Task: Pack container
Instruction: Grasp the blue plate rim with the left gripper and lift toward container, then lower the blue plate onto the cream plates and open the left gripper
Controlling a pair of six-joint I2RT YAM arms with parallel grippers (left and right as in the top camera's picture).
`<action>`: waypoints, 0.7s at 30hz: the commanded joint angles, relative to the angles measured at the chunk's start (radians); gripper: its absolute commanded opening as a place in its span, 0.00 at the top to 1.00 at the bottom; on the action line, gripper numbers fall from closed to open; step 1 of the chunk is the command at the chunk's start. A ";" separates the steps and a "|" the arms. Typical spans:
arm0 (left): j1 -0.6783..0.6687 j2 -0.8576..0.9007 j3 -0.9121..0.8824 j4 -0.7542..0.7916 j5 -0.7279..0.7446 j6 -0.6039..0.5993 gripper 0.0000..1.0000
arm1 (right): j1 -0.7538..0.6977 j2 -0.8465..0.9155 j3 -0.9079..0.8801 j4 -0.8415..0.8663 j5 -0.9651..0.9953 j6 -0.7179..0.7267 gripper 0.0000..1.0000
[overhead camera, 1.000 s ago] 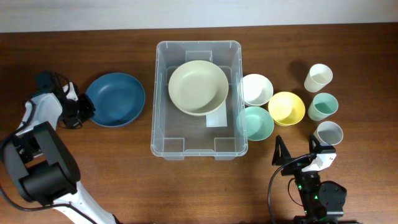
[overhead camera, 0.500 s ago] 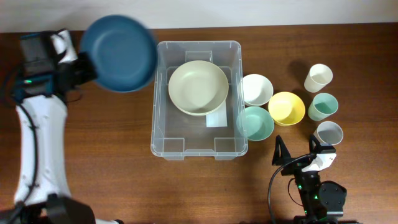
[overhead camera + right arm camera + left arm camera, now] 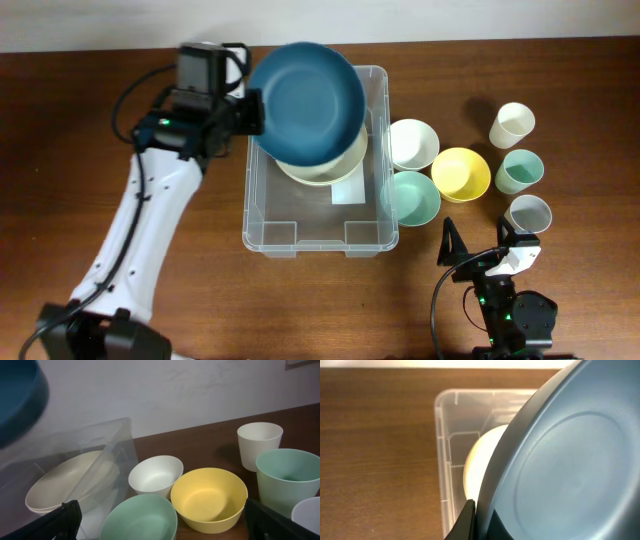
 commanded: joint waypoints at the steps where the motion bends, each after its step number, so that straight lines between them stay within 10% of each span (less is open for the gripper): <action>1: -0.039 0.070 0.005 0.015 -0.081 -0.013 0.99 | 0.005 -0.005 -0.007 -0.003 0.001 0.008 0.01; 21: -0.041 0.261 0.005 0.067 -0.076 -0.013 0.97 | 0.005 -0.005 -0.007 -0.003 0.001 0.008 0.01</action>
